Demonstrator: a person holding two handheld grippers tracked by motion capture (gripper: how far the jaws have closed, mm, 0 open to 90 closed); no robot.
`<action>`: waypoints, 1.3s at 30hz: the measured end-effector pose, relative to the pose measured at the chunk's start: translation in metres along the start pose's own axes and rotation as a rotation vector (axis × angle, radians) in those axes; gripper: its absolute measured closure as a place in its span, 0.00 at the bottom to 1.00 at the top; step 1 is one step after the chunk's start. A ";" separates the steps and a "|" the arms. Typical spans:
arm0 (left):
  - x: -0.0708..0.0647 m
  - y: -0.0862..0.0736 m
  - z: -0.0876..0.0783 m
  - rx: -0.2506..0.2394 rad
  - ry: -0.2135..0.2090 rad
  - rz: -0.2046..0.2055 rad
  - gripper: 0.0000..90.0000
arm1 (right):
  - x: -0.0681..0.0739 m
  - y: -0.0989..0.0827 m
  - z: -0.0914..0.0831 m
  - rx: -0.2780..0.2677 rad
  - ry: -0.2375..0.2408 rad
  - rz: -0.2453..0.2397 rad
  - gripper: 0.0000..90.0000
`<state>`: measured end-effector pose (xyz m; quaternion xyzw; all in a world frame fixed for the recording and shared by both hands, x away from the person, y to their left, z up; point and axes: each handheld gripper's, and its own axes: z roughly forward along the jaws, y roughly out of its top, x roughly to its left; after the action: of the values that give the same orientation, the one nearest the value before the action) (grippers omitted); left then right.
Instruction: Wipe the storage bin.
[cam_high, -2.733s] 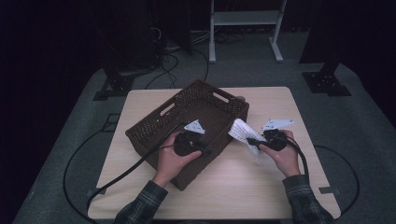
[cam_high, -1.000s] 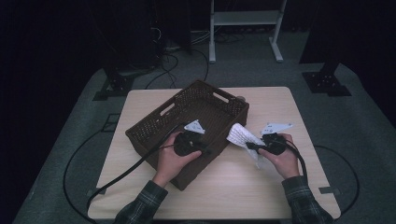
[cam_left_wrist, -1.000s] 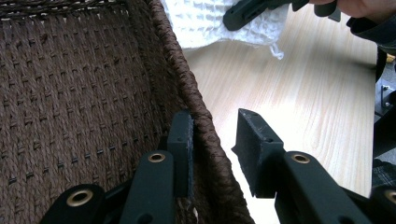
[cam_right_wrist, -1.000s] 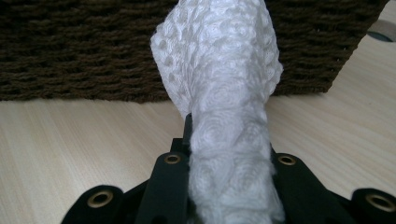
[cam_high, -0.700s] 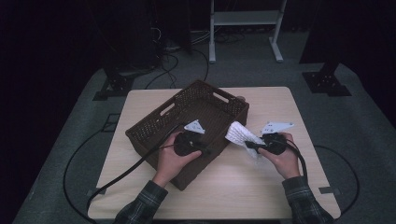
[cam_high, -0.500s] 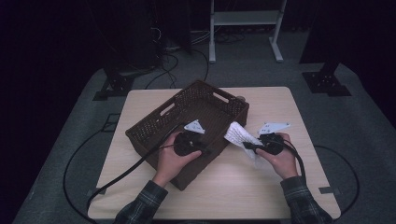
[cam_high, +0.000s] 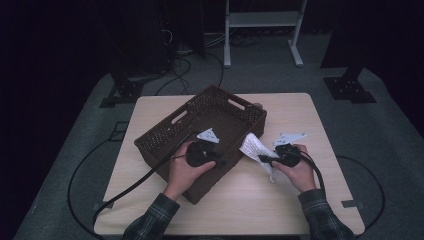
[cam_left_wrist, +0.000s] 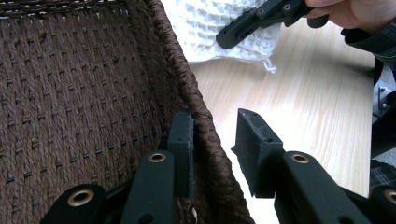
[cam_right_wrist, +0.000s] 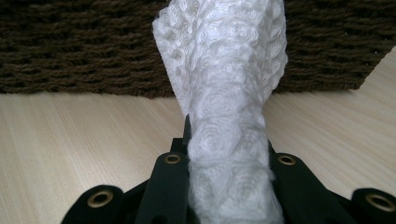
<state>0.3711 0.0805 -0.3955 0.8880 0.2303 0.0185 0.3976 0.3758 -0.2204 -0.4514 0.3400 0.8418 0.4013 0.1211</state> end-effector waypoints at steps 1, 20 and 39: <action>0.000 0.000 0.000 0.000 -0.001 0.000 0.74 | 0.000 0.000 0.001 0.004 -0.001 0.002 0.84; 0.001 0.000 0.000 0.000 -0.008 -0.012 0.75 | 0.000 -0.016 0.017 0.109 -0.003 0.004 0.84; 0.001 0.000 0.000 0.000 -0.005 -0.005 0.75 | 0.010 -0.006 -0.008 0.001 0.010 -0.017 0.84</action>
<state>0.3720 0.0807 -0.3956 0.8875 0.2315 0.0151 0.3981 0.3618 -0.2210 -0.4507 0.3306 0.8456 0.4015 0.1201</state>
